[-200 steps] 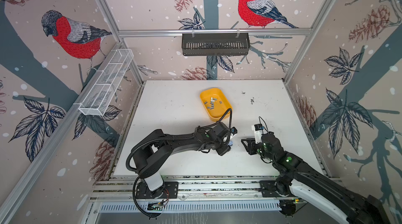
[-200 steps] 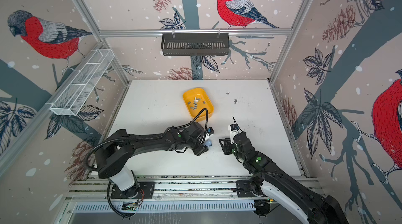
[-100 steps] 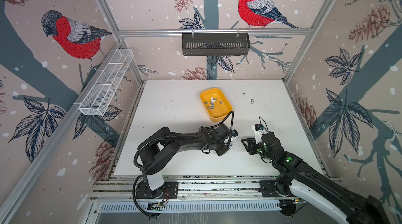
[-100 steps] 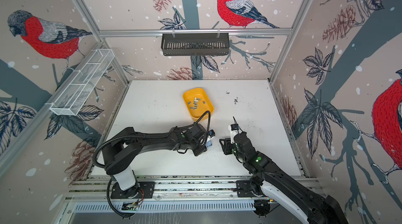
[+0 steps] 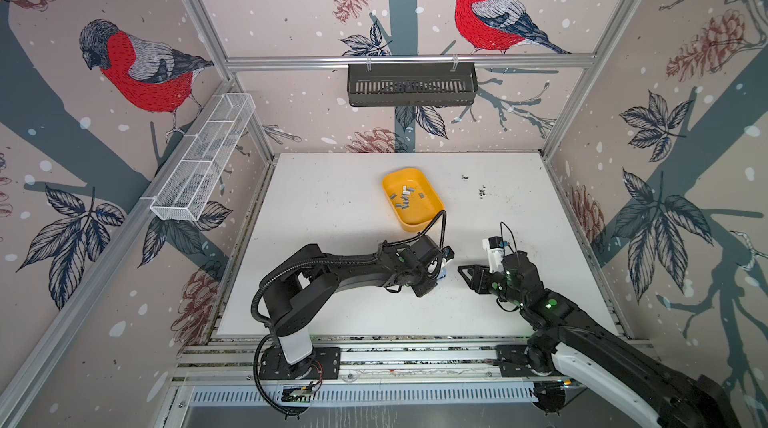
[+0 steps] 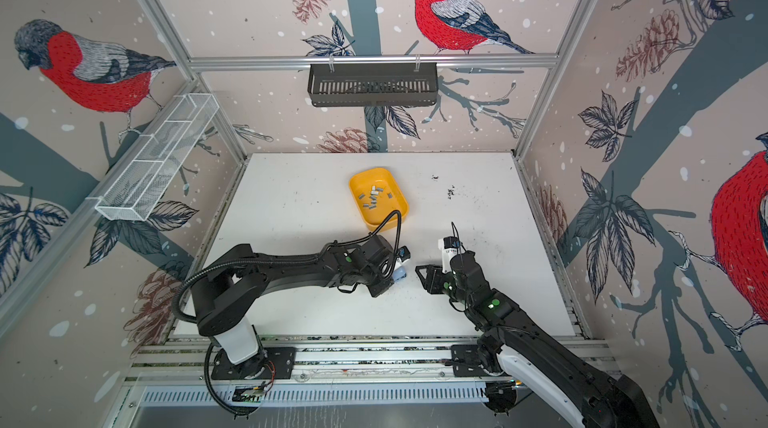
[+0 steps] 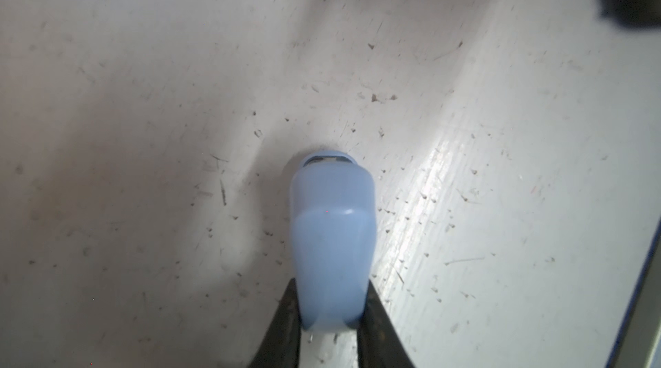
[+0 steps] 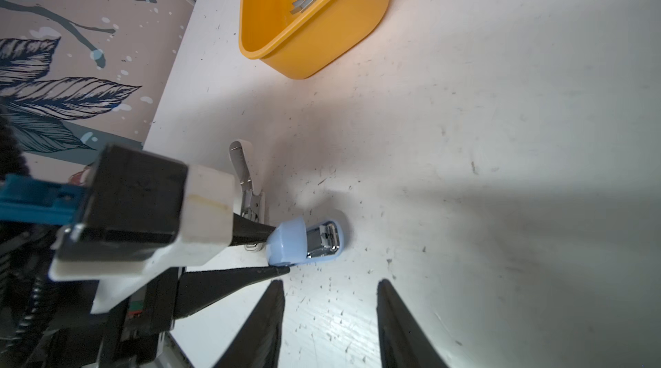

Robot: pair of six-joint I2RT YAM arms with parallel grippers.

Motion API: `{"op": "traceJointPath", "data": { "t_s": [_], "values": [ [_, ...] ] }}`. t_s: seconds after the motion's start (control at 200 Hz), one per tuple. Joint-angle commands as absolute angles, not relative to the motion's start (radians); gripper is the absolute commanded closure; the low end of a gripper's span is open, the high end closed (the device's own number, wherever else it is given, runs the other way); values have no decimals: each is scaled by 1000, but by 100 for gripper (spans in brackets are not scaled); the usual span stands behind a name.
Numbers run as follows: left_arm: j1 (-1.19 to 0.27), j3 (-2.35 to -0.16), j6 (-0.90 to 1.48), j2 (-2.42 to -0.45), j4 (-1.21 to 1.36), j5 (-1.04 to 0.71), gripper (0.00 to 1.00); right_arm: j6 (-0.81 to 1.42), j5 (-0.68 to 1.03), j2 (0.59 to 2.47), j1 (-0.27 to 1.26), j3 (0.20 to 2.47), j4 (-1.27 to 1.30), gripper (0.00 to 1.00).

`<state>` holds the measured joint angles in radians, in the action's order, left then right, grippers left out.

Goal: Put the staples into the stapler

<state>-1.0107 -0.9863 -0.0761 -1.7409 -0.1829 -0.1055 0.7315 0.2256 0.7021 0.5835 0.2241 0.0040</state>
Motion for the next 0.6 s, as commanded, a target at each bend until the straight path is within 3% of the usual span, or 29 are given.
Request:
{"op": "traceJointPath", "data": {
  "t_s": [0.0, 0.27, 0.595],
  "values": [
    [-1012, -992, -69, -1718, -170, -114, 84, 783, 311, 708, 564, 218, 72, 55],
    [-1012, -992, -66, -1693, -169, -118, 85, 834, 435, 737, 521, 193, 160, 50],
    [-1015, -992, -37, -1641, -135, -155, 85, 916, 520, 836, 516, 179, 334, 24]
  ]
}}
